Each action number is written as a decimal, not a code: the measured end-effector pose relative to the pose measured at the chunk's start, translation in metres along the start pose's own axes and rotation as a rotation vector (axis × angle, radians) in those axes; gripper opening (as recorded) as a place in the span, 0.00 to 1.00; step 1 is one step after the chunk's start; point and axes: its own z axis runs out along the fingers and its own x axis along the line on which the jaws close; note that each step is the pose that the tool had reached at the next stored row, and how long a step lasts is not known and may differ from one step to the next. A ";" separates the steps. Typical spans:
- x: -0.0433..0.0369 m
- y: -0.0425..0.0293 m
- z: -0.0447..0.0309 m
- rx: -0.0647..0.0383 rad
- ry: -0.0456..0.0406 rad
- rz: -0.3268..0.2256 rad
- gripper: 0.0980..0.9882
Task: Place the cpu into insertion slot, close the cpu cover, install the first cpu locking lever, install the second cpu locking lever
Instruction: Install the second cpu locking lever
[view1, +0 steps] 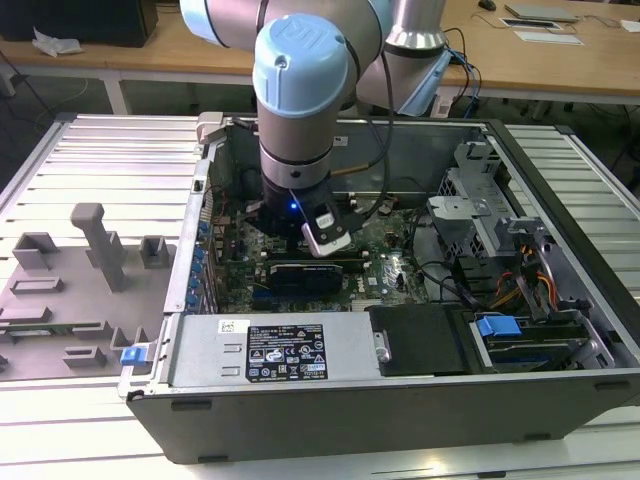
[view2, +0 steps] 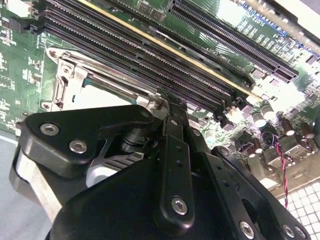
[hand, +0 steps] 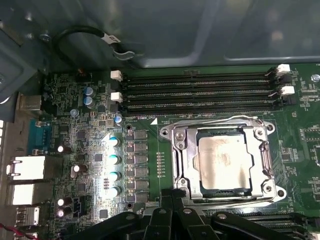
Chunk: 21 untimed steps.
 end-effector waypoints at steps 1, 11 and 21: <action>0.0001 0.0001 0.0002 0.001 -0.0001 0.000 0.01; 0.0007 0.0038 -0.0158 0.014 -0.0013 0.000 0.01; -0.0149 0.0074 -0.0281 0.043 -0.0054 0.014 0.01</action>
